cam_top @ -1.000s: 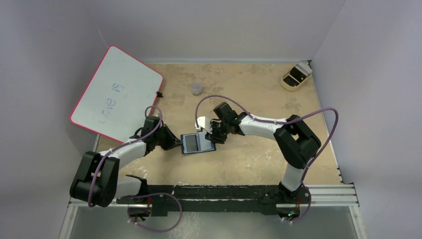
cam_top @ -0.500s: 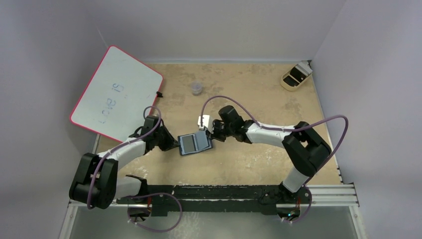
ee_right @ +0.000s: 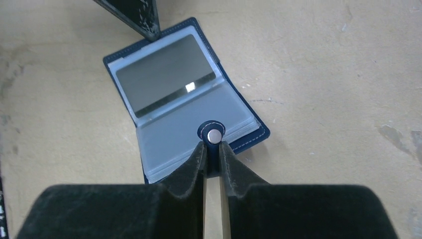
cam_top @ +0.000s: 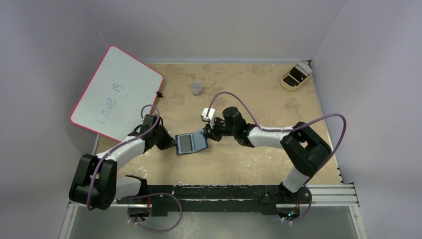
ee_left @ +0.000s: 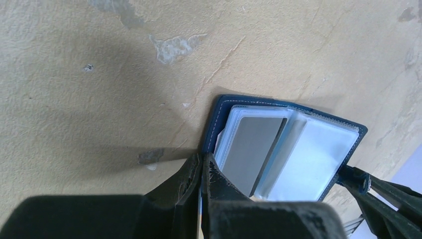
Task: Put the credit cards into the card holder
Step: Close the card holder at the center of the board.
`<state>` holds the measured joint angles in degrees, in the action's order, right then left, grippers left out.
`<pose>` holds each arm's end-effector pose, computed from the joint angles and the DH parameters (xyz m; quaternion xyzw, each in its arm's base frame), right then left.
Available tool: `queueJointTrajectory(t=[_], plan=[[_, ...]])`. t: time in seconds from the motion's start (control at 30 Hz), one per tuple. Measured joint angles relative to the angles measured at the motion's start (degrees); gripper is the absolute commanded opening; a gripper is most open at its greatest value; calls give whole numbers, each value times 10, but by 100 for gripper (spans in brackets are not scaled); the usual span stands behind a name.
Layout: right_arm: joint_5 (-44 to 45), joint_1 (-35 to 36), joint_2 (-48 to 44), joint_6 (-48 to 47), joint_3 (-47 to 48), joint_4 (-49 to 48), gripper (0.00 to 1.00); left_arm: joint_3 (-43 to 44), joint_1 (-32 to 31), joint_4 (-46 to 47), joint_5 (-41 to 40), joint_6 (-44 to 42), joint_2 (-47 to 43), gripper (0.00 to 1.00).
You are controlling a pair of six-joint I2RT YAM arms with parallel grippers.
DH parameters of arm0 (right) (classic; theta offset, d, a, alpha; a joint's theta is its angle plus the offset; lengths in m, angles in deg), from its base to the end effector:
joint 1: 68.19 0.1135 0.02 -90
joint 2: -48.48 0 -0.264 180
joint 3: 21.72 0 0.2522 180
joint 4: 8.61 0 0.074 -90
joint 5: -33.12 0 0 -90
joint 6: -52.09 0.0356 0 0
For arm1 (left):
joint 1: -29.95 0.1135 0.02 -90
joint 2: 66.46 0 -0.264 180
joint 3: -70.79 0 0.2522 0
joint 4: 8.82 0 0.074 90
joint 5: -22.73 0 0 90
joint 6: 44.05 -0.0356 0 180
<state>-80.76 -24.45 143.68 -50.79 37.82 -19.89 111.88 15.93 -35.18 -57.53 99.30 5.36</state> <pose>0.2399 0.2496 0.1854 -0.4887 0.6708 0.3087 0.4648 0.2059 -0.0576 0.1439 -0.2989 0.9079 -0.2243 0.1897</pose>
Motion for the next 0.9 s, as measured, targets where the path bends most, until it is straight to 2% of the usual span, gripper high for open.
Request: queueJointTrajectory(t=[0.2, 0.37, 0.5, 0.7, 0.9], plan=[[-23, -3, 26, 73, -13, -93, 11, 0, 2, 9, 27, 14, -37, 10], [-27, -4, 39, 102, -17, -125, 11, -24, 4, 108, 88, 67, -68, 13], [-28, -4, 39, 120, -30, -167, 11, -61, 5, 186, 126, 117, -68, 13], [-45, -4, 54, 148, -62, -255, 13, -64, 5, 231, 146, 139, -47, 13], [-55, -4, 58, 152, -83, -311, 14, -64, 3, 258, 145, 148, -18, 19]])
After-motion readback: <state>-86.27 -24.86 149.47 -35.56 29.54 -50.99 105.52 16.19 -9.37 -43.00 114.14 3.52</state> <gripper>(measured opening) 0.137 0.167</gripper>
